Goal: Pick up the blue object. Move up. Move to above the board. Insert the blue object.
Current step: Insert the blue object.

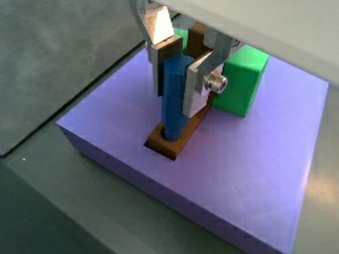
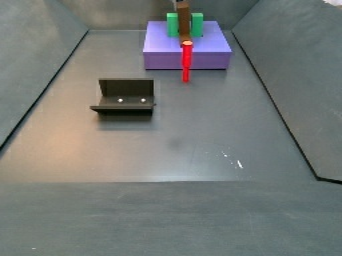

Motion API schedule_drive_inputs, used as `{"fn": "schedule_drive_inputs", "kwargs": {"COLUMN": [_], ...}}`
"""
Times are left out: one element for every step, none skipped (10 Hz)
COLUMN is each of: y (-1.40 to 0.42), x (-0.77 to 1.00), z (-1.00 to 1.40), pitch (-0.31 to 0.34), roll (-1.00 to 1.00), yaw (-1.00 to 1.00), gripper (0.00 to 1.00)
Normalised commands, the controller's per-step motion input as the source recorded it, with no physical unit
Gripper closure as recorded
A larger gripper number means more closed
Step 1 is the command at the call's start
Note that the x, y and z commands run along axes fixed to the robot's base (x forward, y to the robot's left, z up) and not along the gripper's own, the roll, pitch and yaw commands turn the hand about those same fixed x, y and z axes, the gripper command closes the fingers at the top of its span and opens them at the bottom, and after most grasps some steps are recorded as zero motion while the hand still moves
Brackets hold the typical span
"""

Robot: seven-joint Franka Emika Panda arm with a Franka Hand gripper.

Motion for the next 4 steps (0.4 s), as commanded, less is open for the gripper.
{"fn": "schedule_drive_inputs", "kwargs": {"y": [0.0,0.0,0.0,0.0], "x": [0.0,-0.05,-0.09,0.0], "z": [-0.45,-0.49,-0.38,0.0], "pitch": [0.024,0.04,0.029,0.0], "roll": [0.07,0.06,0.04,0.0], "yaw": [-0.17,-0.17,-0.15,0.0], "gripper": [1.0,1.0,1.0,1.0]}}
